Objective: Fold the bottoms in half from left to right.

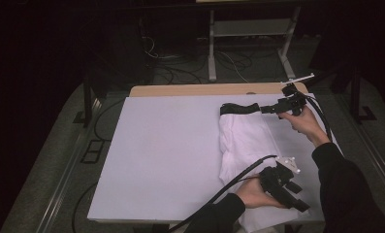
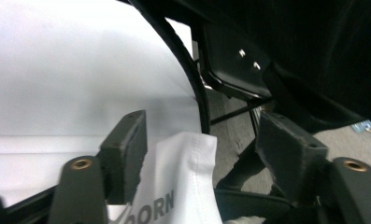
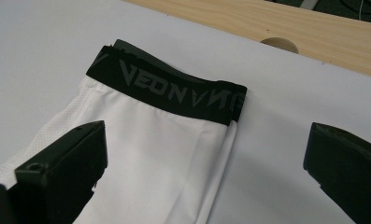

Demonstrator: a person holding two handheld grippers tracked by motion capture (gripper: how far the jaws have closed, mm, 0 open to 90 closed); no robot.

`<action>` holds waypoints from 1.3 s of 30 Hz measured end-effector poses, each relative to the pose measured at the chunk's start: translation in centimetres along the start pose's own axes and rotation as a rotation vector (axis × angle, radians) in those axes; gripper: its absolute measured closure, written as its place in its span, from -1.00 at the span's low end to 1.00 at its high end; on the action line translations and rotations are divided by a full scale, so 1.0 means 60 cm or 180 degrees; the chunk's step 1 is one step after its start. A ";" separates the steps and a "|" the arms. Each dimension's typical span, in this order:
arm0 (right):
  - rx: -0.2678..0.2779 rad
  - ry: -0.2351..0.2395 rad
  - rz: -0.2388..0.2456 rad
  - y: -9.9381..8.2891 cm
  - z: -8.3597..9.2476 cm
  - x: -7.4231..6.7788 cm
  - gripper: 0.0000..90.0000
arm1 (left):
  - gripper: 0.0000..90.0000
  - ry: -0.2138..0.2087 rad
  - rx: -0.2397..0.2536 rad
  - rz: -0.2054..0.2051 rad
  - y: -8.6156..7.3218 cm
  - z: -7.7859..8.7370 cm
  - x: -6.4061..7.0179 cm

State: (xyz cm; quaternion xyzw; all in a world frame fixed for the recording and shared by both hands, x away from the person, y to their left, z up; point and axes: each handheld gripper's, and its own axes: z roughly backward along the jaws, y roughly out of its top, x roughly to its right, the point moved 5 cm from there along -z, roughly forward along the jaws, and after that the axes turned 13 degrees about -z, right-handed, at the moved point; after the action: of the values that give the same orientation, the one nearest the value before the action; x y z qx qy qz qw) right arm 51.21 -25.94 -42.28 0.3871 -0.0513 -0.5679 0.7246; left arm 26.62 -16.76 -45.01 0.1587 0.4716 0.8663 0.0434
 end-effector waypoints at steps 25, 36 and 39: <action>0.0002 0.0073 -0.0077 -0.009 0.006 0.015 -1.00 | -1.00 0.0679 0.0293 0.0379 -0.003 0.128 -0.081; -0.0033 0.0077 -0.0115 -0.010 -0.003 0.019 -1.00 | -1.00 0.1022 0.0398 0.0516 -0.012 0.200 -0.123; -0.0038 0.0080 -0.0114 -0.010 -0.005 0.019 -1.00 | -1.00 0.1098 0.0398 0.0551 -0.015 0.213 -0.132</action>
State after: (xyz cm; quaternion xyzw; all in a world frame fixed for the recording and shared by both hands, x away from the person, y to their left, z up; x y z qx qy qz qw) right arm 51.28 -26.85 -43.28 0.3907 -0.0318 -0.5761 0.7172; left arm 38.10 -7.75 -41.17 0.0502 0.5096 0.8501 -0.1225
